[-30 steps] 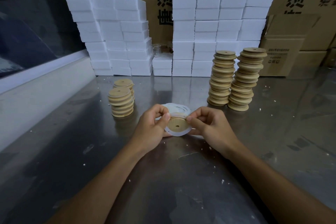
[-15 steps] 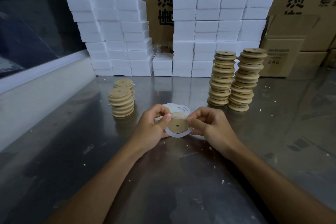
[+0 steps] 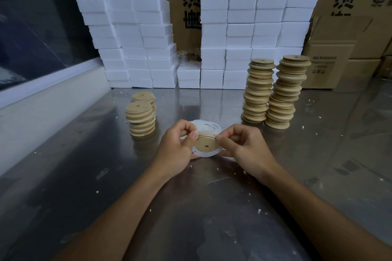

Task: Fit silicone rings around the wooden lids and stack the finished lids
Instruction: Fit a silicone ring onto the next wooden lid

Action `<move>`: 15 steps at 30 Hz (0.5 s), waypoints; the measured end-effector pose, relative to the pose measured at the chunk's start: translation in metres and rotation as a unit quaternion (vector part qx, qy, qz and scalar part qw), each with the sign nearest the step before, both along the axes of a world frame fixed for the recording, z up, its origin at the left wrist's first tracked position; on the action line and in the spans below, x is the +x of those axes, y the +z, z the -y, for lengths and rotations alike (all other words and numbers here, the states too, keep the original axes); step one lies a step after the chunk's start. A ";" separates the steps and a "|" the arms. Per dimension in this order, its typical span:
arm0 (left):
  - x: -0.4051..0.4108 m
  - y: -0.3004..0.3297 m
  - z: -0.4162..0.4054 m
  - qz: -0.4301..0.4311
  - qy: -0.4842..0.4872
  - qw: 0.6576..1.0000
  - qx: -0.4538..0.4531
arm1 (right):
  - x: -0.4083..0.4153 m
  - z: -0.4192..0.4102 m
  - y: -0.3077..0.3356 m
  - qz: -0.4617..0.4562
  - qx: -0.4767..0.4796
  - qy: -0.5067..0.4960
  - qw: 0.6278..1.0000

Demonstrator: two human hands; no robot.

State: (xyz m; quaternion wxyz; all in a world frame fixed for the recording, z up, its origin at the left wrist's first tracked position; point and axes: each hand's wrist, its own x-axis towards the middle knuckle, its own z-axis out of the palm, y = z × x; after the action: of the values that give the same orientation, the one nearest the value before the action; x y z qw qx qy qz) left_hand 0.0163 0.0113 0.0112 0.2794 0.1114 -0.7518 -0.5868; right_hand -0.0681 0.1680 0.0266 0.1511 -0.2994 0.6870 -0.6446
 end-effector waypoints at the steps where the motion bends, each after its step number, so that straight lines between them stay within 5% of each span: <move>1: 0.000 0.000 0.000 0.000 -0.001 1.000 -0.008 | 0.000 0.000 0.000 -0.004 0.003 -0.002 1.000; 15: 0.004 0.002 0.001 -0.001 -0.031 0.999 0.013 | -0.001 -0.001 -0.001 0.005 -0.002 0.005 1.000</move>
State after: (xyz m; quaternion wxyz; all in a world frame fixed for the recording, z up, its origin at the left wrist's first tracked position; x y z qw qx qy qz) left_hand 0.0206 0.0101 0.0130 0.2601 0.0915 -0.7469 -0.6051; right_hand -0.0691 0.1691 0.0260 0.1568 -0.3003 0.6833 -0.6467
